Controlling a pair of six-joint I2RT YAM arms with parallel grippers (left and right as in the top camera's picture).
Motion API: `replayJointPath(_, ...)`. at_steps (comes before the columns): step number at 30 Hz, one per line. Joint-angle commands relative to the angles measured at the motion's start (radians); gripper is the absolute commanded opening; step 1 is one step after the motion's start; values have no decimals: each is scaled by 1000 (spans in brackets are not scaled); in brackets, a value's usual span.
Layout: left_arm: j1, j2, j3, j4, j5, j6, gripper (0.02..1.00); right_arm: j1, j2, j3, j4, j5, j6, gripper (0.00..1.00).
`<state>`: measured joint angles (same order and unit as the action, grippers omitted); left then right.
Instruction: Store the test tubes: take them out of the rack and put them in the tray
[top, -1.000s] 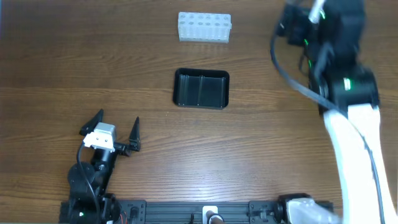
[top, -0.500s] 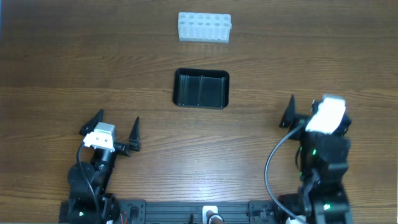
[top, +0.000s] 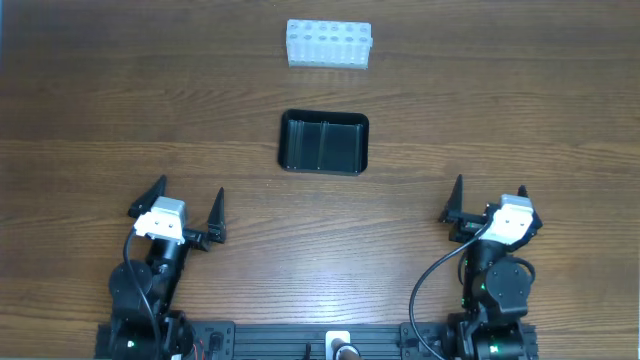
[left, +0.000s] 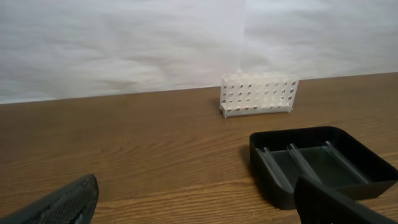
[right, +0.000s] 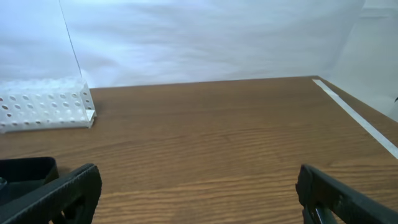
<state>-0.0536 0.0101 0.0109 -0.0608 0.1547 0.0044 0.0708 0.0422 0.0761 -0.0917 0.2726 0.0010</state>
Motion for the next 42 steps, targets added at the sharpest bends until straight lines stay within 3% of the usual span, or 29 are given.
replayJointPath(1,5,-5,-5,-1,12,11,1000,-4,-37,-36,13,5,6,991)
replayJointPath(42,5,-5,-5,-1,12,11,1000,-4,-37,-71,43,-13,13,991)
